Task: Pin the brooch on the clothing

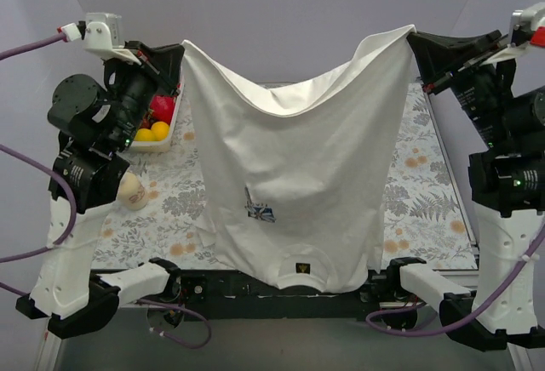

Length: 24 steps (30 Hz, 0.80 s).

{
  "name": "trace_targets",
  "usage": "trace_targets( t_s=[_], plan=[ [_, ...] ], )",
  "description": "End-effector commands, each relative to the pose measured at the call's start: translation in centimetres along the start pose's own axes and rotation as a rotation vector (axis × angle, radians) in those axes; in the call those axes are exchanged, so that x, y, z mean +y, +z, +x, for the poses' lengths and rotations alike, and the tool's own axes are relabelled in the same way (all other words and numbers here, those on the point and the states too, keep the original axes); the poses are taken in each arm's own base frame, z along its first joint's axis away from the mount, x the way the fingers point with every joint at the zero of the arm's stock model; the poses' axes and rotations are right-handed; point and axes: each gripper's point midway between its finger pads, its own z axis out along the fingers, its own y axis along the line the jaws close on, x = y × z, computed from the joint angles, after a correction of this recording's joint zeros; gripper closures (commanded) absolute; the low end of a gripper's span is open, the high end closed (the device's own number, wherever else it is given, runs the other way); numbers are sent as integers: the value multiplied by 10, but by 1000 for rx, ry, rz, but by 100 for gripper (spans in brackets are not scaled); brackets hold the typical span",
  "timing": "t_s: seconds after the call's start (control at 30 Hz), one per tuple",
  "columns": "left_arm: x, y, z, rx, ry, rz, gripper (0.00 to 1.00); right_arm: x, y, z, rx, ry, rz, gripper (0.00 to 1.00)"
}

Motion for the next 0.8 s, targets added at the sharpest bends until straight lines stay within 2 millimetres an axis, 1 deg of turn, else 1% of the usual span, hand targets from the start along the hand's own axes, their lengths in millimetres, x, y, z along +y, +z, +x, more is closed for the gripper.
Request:
trace_targets(
  t_s=[0.0, 0.03, 0.1, 0.13, 0.17, 0.23, 0.27, 0.33, 0.37, 0.43, 0.47, 0.77],
  plan=[
    [5, 11, -23, -93, 20, -35, 100, -14, 14, -9, -54, -37, 33, 99],
    [6, 18, -18, -82, 23, -39, 100, -14, 16, -10, -58, -36, 32, 99],
    [4, 21, -27, -103, 24, -40, 100, -17, 21, -9, -56, -32, 34, 99],
    [4, 23, -28, -105, 26, -41, 100, -17, 22, -13, -64, -36, 32, 99],
    [3, 21, -37, -124, 27, -43, 100, -15, 22, -16, -71, -37, 29, 99],
    [2, 19, -45, -139, 27, -40, 100, -11, 20, -24, -88, -39, 21, 99],
    [0, 14, -54, -156, 29, -37, 100, -8, 16, -30, -98, -44, 18, 99],
    [-2, 8, -60, -167, 30, -24, 100, -5, 12, -36, -112, -51, 17, 99],
    [-3, 1, -66, -182, 29, -17, 100, -1, 8, -42, -126, -56, 12, 99],
    [-7, -6, -70, -191, 20, 4, 100, 4, 3, -46, -134, -59, 5, 99],
    [-7, -13, -74, -198, 18, 8, 100, 7, -1, -49, -140, -58, 0, 99],
    [-16, -43, -87, -216, -27, 59, 100, 29, -26, -62, -151, -43, -33, 99]
  ],
)
